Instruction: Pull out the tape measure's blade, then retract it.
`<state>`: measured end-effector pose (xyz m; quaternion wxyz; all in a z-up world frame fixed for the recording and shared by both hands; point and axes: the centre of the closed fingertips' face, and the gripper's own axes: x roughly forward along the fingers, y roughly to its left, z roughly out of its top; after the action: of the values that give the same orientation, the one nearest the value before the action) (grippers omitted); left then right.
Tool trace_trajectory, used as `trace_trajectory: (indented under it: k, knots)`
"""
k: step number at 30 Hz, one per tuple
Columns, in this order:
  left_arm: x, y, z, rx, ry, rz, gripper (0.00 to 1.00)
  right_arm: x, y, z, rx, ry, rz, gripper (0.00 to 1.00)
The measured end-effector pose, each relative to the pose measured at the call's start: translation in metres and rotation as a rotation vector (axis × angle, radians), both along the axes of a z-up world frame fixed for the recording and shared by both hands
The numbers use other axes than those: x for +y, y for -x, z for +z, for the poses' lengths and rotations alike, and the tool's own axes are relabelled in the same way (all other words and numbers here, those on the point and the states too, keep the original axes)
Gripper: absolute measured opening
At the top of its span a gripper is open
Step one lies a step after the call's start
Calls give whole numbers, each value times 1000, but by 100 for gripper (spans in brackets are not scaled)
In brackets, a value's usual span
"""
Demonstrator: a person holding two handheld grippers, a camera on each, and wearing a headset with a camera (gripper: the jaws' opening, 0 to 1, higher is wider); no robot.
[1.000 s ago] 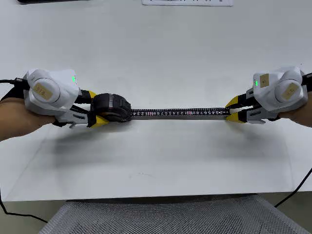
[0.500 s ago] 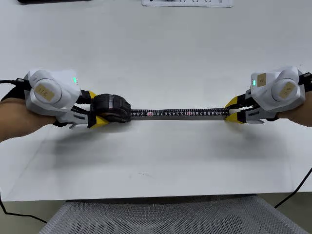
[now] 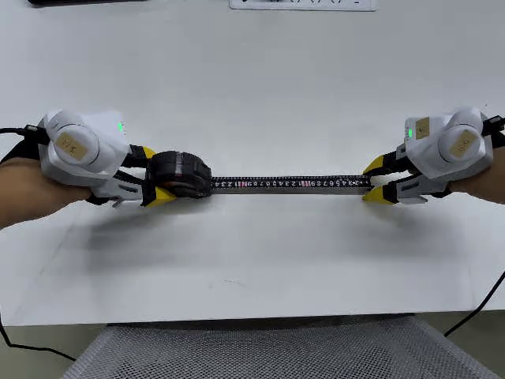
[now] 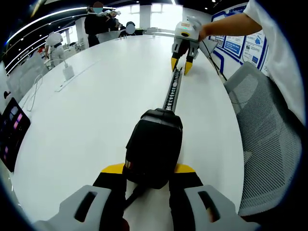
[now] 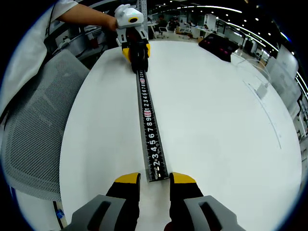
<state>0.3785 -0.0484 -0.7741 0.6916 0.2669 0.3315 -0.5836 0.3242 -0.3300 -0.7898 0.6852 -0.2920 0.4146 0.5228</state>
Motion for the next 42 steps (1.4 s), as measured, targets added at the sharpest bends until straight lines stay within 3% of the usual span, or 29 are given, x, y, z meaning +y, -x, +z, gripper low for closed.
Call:
trace_trajectory:
  k: [3,13,18,20,28,30,33,42]
  knots:
    - [0,-1,1,-1,7,4,29,0,3,0,19,0,-14,22]
    - [0,-1,6,0,26,21,32,-3,5,3,3,0,-31,24]
    - [1,-1,7,-3,26,25,33,-1,1,9,-13,-27,-62,27]
    - [2,-2,8,-17,25,37,36,4,-2,15,-7,-75,-117,29]
    - [11,-1,23,-56,71,139,46,6,0,26,-46,-118,-210,43]
    - [13,2,26,-40,87,175,47,7,3,28,-51,-130,-230,46]
    - [16,5,29,-58,88,188,50,6,6,29,-71,-124,-247,49]
    - [25,14,36,-49,116,264,53,6,10,42,-110,-154,-311,53]
